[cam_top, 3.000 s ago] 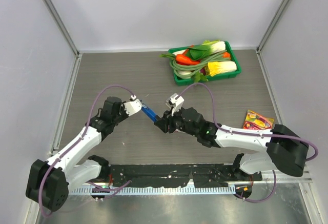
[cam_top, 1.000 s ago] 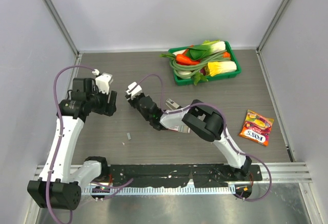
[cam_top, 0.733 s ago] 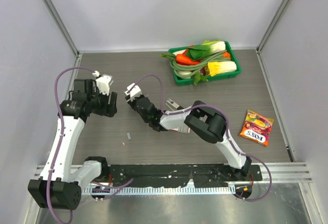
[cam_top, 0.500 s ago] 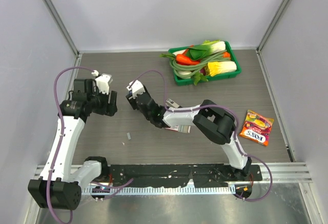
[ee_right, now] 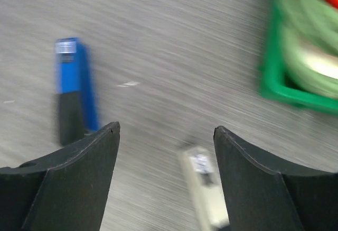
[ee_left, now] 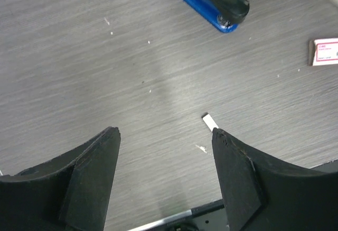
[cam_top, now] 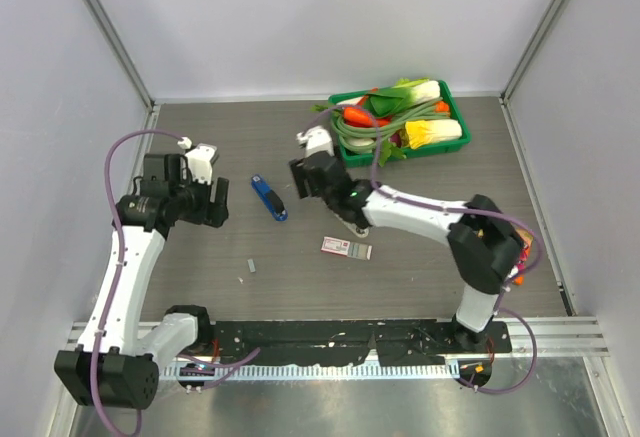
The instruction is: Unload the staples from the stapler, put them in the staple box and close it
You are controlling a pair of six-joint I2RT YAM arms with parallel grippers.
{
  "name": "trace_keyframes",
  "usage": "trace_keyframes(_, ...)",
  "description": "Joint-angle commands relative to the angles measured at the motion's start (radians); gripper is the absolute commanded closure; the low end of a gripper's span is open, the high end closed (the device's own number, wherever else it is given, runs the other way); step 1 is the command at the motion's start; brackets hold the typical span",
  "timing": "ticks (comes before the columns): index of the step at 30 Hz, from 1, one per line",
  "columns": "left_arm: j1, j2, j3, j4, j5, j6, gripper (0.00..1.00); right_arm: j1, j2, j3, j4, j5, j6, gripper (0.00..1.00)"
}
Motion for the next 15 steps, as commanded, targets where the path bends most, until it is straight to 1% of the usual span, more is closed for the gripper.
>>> trace_keyframes(1,0.006,0.053,0.038,-0.033,-0.032,-0.005,0.26,-0.078,-0.194,-0.120,-0.140,0.122,-0.028,0.22)
trace_keyframes(2,0.006,0.041,0.031,0.000,-0.051,-0.005,0.26,-0.080,-0.212,-0.166,-0.138,0.147,-0.049,0.21)
trace_keyframes(4,0.006,0.018,0.002,0.037,-0.058,-0.002,0.25,-0.083,-0.238,-0.195,-0.167,0.182,-0.064,0.20)
trace_keyframes(5,0.006,0.001,-0.003,0.050,-0.056,-0.002,0.25,-0.089,-0.256,-0.214,-0.196,0.170,-0.060,0.19)
trace_keyframes(9,0.006,0.015,0.024,0.030,-0.049,-0.008,0.23,-0.115,-0.267,-0.238,-0.261,0.144,0.025,0.19)
trace_keyframes(11,0.006,0.012,0.029,0.024,-0.055,-0.011,0.19,-0.116,-0.282,-0.264,-0.264,0.132,0.039,0.19)
trace_keyframes(12,0.006,0.008,0.031,0.021,-0.049,-0.010,0.11,-0.116,-0.288,-0.271,-0.266,0.118,0.040,0.19)
trace_keyframes(14,0.006,0.011,0.038,0.002,-0.039,-0.015,0.06,-0.116,-0.295,-0.265,-0.310,0.081,0.028,0.19)
trace_keyframes(15,0.008,0.021,0.041,-0.004,-0.045,-0.018,0.01,-0.116,-0.293,-0.261,-0.322,0.076,0.023,0.19)
